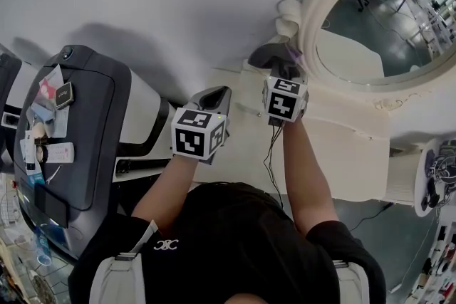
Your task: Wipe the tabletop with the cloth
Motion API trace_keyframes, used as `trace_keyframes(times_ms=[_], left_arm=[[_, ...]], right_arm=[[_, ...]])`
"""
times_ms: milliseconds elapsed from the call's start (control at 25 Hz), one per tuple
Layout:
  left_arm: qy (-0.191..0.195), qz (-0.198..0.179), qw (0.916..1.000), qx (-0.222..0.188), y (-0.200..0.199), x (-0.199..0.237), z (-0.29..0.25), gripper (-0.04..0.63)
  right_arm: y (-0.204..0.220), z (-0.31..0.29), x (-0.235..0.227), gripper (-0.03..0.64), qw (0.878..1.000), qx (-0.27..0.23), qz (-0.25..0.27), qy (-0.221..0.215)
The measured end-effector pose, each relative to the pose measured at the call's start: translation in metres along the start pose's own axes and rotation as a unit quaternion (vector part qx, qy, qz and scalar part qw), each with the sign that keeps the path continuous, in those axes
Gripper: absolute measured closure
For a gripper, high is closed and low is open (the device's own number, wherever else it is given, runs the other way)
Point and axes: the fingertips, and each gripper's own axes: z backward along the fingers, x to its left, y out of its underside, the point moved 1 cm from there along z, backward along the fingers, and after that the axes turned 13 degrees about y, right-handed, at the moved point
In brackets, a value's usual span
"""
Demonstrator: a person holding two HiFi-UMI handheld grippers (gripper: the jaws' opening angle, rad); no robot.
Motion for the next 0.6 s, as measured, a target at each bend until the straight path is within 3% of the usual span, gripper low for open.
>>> trace_keyframes(times_ms=[240, 400, 600], left_arm=[[-0.007, 0.001, 1.0, -0.004, -0.001, 0.004, 0.006, 0.594], [-0.013, 0.003, 0.9999, -0.003, 0.001, 0.008, 0.011, 0.595], [-0.021, 0.007, 0.9998, -0.002, 0.003, 0.014, 0.015, 0.595]], right_arm=[[0.019, -0.003, 0.032, 0.528, 0.999, 0.025, 0.022, -0.037], [0.048, -0.014, 0.038, 0.528, 0.997, 0.066, 0.014, -0.042], [0.056, -0.02, 0.036, 0.528, 0.997, 0.066, 0.02, -0.04]])
